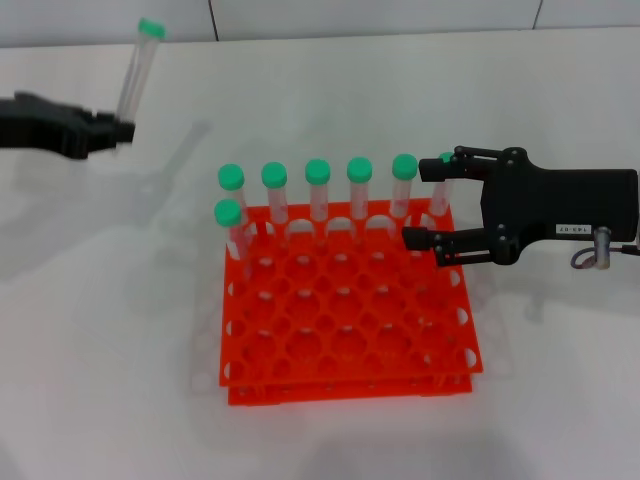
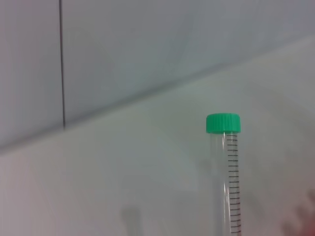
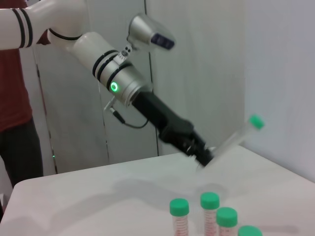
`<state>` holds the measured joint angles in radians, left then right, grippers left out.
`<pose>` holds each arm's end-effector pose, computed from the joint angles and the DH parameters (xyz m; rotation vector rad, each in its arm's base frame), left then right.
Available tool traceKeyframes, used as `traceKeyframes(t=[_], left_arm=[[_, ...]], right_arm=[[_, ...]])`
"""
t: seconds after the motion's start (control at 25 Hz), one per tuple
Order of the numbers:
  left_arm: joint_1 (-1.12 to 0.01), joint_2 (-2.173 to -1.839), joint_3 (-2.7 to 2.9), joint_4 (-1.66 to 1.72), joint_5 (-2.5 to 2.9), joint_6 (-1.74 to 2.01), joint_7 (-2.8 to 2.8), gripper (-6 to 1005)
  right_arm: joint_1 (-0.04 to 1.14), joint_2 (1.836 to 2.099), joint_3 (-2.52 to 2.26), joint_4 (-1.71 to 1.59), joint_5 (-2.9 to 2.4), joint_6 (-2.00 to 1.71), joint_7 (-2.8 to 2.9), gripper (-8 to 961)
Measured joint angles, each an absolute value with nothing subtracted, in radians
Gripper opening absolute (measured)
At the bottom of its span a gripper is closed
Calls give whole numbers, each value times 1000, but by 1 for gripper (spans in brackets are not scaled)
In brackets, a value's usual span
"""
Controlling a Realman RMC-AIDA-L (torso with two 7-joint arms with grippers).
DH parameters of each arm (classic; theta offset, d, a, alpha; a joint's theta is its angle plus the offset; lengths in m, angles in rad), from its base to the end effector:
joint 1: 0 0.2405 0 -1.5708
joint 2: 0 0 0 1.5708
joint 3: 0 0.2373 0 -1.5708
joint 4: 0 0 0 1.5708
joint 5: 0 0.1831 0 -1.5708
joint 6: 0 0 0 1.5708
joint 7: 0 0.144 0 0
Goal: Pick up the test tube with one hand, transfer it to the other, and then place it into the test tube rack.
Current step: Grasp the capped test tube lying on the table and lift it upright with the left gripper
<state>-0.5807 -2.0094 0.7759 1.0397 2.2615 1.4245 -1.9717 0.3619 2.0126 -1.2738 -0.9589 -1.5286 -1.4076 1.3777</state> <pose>-0.2298 0.3534 0.0770 -2.4955 -0.8806 -0.2257 0.1896 0.2925 0.0133 -2.7709 0.2395 0.7382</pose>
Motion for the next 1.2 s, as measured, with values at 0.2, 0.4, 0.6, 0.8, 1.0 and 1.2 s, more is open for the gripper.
traceKeyframes(t=[0.2,0.4,0.6,0.8,1.0,1.2], left_arm=[[-574,-2014,775,1033,2126,1407,-1844,199],[-584,-2026,779,1008,2034,1366,-1754,199],[-613,-2034,781,921,1921,1354,-1622,199],[-645,-2051,783,843,1873,1353,-1507,199],[-675,-2064,783,776,1871,1338,-1426,199],[-698,-2073,786,732,1871,1328,-1375,198]], right_arm=[[362,2013,-1273,-961,-1528,-1401,1379,821],[364,2013,-1273,-966,-1523,-1396,1379,820],[373,2012,-1273,-966,-1517,-1386,1379,819],[386,2012,-1265,-964,-1517,-1384,1378,818],[392,2011,-1262,-963,-1517,-1377,1378,817],[402,2011,-1262,-962,-1517,-1363,1378,816]])
